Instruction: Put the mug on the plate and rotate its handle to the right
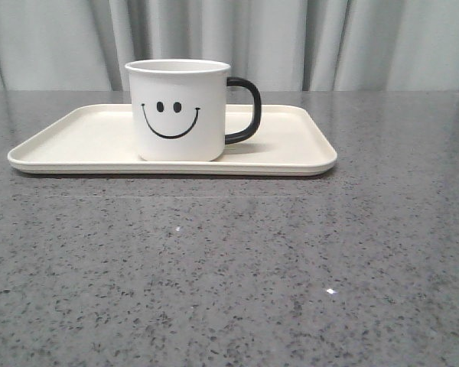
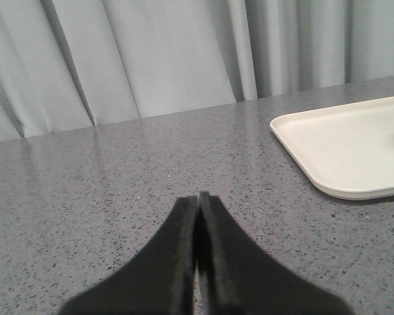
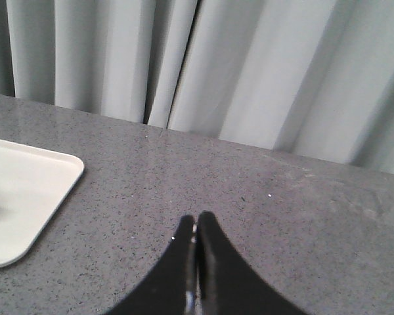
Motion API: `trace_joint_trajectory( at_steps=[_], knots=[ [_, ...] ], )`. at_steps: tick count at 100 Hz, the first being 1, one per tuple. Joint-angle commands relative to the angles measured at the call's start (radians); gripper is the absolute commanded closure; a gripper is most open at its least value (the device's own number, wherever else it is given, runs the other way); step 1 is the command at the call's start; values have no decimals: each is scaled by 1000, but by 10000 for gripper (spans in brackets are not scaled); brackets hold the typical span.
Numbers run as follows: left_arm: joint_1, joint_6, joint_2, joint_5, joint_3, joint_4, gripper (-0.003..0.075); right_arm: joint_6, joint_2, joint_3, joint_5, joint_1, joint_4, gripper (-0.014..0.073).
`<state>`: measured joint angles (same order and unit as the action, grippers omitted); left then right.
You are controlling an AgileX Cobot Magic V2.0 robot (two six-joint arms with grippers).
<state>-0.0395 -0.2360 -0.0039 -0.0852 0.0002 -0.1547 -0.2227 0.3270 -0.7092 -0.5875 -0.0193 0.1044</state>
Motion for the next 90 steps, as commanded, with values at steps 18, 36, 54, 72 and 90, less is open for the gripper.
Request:
trace_joint_trajectory(
  at_steps=[18,36,54,72,90],
  knots=[
    [-8,0,-30,85,11,-3,740,2,-180,226,169,5,21,659],
    [-8,0,-30,85,11,-3,740,2,-273,428,314,5,84,659],
    [-8,0,-30,85,11,-3,740,2,-350,548,407,5,118,659],
    [-8,0,-30,85,11,-3,740,2,-358,641,511,5,121,659],
    [-8,0,-30,85,11,-3,740,2,-358,714,587,5,122,659]
  ],
)
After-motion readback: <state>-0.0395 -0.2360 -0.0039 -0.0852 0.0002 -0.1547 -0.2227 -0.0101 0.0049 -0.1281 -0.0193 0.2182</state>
